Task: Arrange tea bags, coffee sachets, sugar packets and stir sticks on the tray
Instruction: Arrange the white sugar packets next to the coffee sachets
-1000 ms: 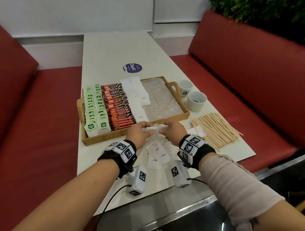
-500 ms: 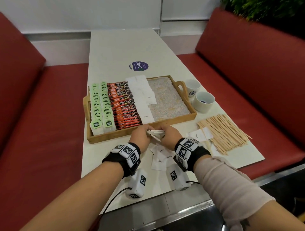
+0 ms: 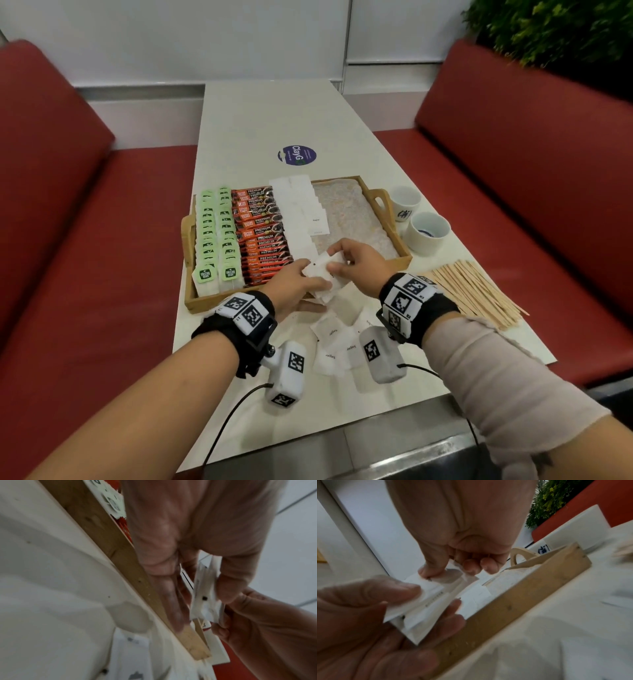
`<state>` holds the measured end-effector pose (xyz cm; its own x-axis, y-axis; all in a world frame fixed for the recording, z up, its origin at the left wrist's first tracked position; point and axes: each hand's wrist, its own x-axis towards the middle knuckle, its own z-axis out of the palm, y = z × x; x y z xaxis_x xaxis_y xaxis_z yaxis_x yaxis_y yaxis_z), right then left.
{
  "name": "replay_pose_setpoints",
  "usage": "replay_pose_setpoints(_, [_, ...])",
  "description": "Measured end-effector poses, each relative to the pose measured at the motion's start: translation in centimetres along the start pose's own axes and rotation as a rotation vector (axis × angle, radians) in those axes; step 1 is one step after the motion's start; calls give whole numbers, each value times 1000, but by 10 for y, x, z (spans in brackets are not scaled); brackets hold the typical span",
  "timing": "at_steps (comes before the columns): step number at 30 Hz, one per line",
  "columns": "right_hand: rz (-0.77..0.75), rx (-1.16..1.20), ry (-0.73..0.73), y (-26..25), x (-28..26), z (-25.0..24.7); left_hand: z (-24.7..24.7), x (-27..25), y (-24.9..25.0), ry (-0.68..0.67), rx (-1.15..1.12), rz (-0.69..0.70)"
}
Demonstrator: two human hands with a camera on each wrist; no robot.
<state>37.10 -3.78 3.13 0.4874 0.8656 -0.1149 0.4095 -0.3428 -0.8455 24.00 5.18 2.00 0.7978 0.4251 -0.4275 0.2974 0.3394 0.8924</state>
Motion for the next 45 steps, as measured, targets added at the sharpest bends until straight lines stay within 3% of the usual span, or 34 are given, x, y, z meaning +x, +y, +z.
replay_pose_setpoints(3, [-69,-25,-98,-15,5,-11,3,-4,13,-144,-158,-68])
replay_pose_setpoints(8, [-107,-68,-202,-28,15,-25,11,-3,27,-231,-319,-128])
replay_pose_setpoints(13, [-78,63,11,-23,24,-34,20,5,33,-100,-383,-57])
replay_pose_setpoints(17, [-41,-13,162,-13,32,-40,23,11,35,14,-425,53])
replay_pose_setpoints(24, [45,-46,-17,-7,36,-36,24,24,40,213,-375,210])
replay_pose_setpoints(32, [45,52,59,-6,61,-38,12,45,48,233,-235,247])
replay_pose_setpoints(37, [131,-8,128,-3,91,-49,-10,63,55,415,-244,269])
replay_pose_setpoints(45, [291,-209,-82,15,128,-38,-27,83,60,493,-267,248])
